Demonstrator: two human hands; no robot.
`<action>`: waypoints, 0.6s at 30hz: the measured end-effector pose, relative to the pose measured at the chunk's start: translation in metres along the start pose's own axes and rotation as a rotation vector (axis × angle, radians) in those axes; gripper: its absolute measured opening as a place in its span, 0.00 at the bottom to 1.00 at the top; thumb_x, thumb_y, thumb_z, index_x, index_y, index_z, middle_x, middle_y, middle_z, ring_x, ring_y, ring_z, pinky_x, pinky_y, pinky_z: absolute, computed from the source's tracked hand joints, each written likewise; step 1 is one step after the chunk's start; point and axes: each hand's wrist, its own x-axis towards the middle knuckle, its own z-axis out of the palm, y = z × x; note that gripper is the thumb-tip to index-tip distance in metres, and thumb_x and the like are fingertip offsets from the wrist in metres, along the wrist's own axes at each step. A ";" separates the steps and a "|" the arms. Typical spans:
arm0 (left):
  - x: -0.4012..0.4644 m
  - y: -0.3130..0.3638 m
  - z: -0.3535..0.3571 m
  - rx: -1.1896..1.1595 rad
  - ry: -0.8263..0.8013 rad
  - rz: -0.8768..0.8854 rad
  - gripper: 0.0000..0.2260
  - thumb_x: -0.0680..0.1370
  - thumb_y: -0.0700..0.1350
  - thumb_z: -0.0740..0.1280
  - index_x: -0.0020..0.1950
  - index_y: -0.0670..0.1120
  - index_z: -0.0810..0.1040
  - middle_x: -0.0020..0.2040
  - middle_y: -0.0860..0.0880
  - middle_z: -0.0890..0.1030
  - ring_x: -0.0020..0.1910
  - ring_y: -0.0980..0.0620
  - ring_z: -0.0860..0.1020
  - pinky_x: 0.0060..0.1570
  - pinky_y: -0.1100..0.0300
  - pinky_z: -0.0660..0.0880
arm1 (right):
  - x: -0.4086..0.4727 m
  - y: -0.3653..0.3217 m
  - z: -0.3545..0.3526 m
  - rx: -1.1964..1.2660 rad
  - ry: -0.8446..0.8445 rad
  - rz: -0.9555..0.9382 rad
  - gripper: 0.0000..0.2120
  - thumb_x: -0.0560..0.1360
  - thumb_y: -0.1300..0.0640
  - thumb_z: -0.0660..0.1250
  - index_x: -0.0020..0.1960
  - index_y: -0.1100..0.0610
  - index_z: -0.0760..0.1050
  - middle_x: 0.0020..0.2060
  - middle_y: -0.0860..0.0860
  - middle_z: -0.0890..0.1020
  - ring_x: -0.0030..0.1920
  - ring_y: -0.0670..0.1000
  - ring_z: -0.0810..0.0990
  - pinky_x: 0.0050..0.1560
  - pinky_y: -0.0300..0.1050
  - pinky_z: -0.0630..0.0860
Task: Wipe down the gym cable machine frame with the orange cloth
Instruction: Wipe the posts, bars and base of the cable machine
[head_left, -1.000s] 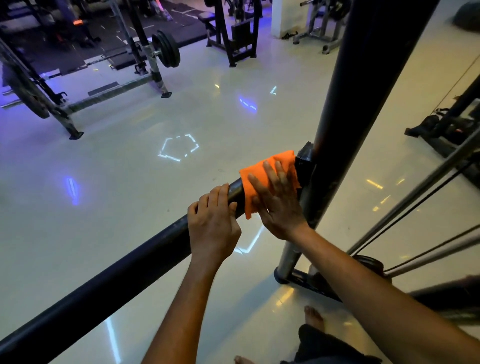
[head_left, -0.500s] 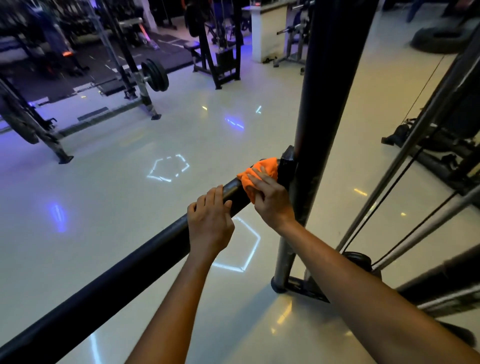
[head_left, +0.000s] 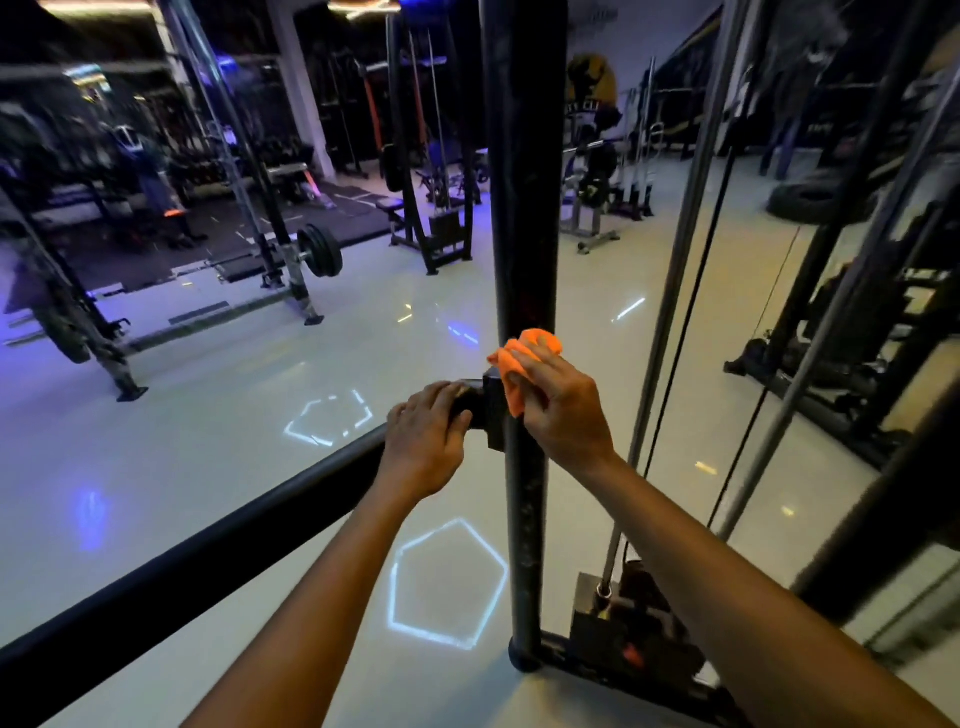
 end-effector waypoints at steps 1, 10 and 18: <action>0.005 0.011 -0.006 -0.008 0.012 0.014 0.22 0.88 0.56 0.59 0.82 0.53 0.69 0.80 0.50 0.71 0.78 0.47 0.69 0.78 0.43 0.61 | 0.008 -0.002 -0.014 -0.009 0.010 -0.016 0.19 0.86 0.55 0.67 0.76 0.56 0.79 0.74 0.52 0.80 0.76 0.52 0.77 0.77 0.52 0.74; 0.078 0.085 -0.102 -0.052 0.212 0.145 0.24 0.88 0.58 0.59 0.83 0.55 0.65 0.81 0.51 0.70 0.80 0.48 0.68 0.79 0.44 0.65 | 0.134 -0.037 -0.121 -0.112 0.111 -0.185 0.22 0.86 0.51 0.65 0.77 0.57 0.77 0.75 0.53 0.79 0.77 0.52 0.76 0.78 0.54 0.73; 0.196 0.136 -0.247 -0.125 0.447 0.370 0.28 0.84 0.62 0.56 0.84 0.55 0.66 0.82 0.54 0.69 0.80 0.48 0.67 0.80 0.45 0.62 | 0.282 -0.083 -0.189 -0.262 0.370 -0.382 0.18 0.84 0.57 0.71 0.73 0.58 0.80 0.70 0.55 0.82 0.73 0.53 0.79 0.79 0.52 0.72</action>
